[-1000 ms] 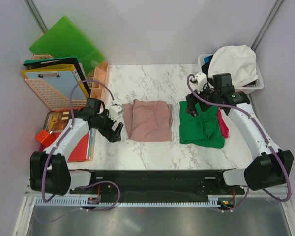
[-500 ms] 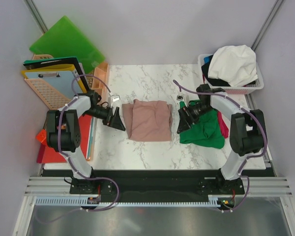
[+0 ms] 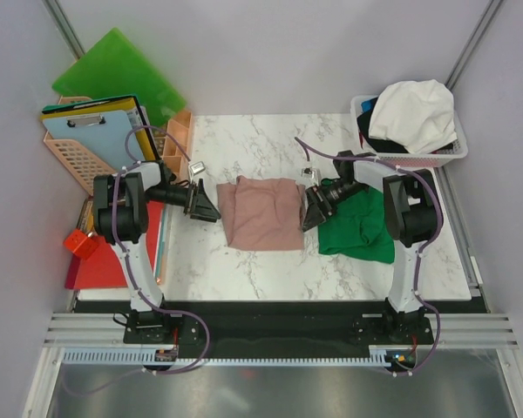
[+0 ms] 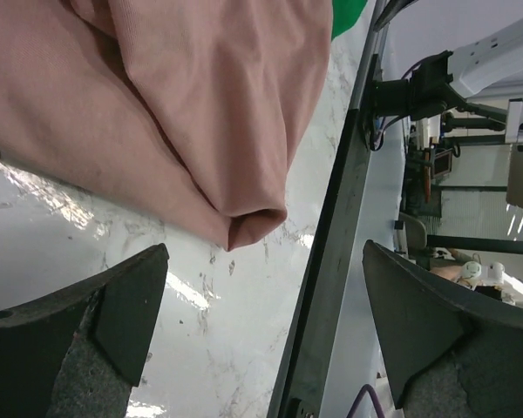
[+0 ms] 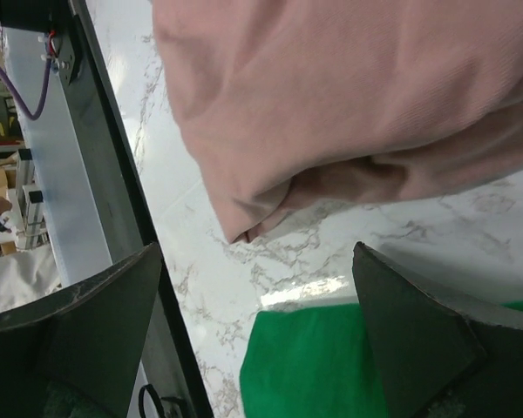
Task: Fold and stack the t-shirts
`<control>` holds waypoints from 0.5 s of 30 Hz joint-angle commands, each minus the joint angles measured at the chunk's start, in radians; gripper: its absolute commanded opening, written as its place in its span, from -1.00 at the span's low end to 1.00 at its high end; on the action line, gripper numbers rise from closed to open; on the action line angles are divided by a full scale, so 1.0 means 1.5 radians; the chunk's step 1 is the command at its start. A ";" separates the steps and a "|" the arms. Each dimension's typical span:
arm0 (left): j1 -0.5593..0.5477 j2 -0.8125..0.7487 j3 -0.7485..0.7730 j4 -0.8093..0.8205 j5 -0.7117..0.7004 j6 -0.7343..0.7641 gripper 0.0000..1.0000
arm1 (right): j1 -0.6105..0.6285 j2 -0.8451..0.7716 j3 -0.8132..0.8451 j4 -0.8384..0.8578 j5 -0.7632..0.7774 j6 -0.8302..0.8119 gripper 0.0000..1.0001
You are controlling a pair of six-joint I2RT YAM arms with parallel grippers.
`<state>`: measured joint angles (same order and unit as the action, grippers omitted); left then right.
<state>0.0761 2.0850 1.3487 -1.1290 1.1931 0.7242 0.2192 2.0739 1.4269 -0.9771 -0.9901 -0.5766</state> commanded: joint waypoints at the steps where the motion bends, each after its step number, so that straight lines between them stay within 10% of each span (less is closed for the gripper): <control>1: 0.004 0.032 0.037 -0.026 0.070 0.033 1.00 | 0.000 0.030 0.024 0.059 -0.042 0.018 0.96; 15: 0.003 0.080 0.046 0.060 0.050 -0.101 1.00 | 0.003 0.061 0.026 0.246 -0.030 0.201 0.96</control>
<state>0.0704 2.2074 1.3872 -1.0973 1.2587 0.6601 0.2207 2.1445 1.4586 -0.7132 -1.0405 -0.3077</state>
